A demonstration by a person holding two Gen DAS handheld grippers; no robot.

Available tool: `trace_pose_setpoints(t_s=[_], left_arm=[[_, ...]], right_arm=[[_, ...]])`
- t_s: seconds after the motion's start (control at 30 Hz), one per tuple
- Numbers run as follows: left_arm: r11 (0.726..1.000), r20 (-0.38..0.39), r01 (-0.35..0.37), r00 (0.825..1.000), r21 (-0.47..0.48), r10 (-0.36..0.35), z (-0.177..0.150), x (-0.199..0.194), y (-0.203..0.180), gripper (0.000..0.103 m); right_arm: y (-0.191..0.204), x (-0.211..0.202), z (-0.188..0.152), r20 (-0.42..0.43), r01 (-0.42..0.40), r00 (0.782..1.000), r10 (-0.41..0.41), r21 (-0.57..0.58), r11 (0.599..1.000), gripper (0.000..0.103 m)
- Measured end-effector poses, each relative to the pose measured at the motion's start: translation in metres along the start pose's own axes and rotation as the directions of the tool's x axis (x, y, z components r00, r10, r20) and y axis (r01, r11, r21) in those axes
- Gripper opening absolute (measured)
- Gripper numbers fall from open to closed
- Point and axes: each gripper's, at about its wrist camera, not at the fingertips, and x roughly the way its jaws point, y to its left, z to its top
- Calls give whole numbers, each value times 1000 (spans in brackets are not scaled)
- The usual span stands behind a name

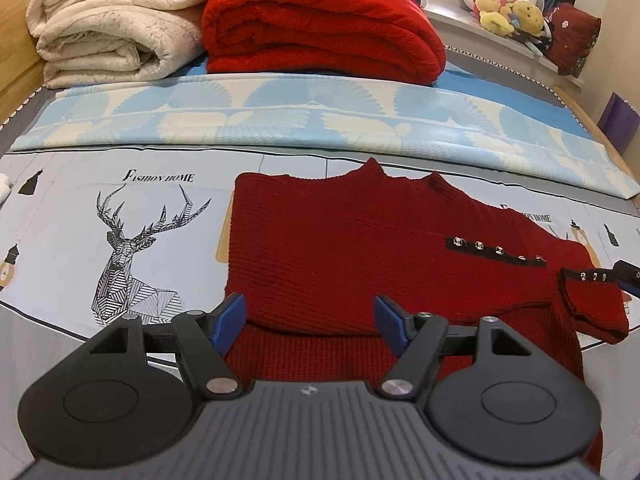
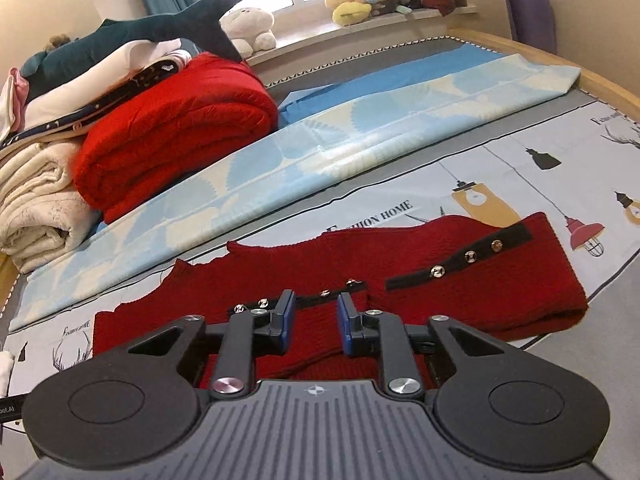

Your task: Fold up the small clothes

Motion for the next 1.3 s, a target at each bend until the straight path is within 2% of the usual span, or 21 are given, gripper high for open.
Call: trace_pose_setpoints(t_s=[0.17, 0.43, 0.53, 0.67, 0.73, 0.8, 0.93, 0.97, 1.13, 1.2, 1.3], left_arm=[[1000, 2, 8, 1000, 2, -8, 6, 4, -5, 77], [999, -3, 25, 1000, -28, -25, 19, 13, -3, 77], [999, -9, 20, 1000, -29, -20, 21, 18, -3, 77], [1000, -27, 18, 999, -17, -19, 20, 25, -6, 77], [1000, -31, 19, 999, -10, -19, 20, 27, -9, 77], [1000, -33, 18, 999, -12, -18, 19, 29, -9, 77], [1000, -40, 11, 999, -16, -12, 20, 33, -7, 77], [1000, -41, 9, 999, -17, -9, 20, 34, -6, 77], [1000, -46, 7, 999, -21, -8, 22, 36, -7, 78], [1000, -46, 10, 999, -19, -11, 21, 35, -7, 78], [1000, -46, 11, 999, -15, -12, 21, 34, -7, 78]], right_arm=[[-15, 1, 6, 10, 13, 1000, -13, 26, 1000, 24], [-76, 11, 24, 41, 46, 998, -56, 201, 978, 25], [-109, 16, 30, 66, 73, 993, -98, 309, 948, 25], [-143, 34, 25, 35, 81, 994, -105, 415, 906, 29], [-153, 50, 19, -14, 73, 997, -75, 461, 884, 34], [-161, 66, 11, -48, 42, 999, -20, 515, 856, 35], [-165, 84, -9, -136, 89, 991, -6, 614, 784, 41], [-164, 87, -12, -150, 99, 989, -6, 623, 776, 41], [-148, 88, -15, -168, 141, 985, -49, 594, 792, 40], [-148, 82, -16, -176, 166, 982, -71, 617, 769, 40], [-142, 79, -19, -193, 169, 980, -55, 647, 743, 42]])
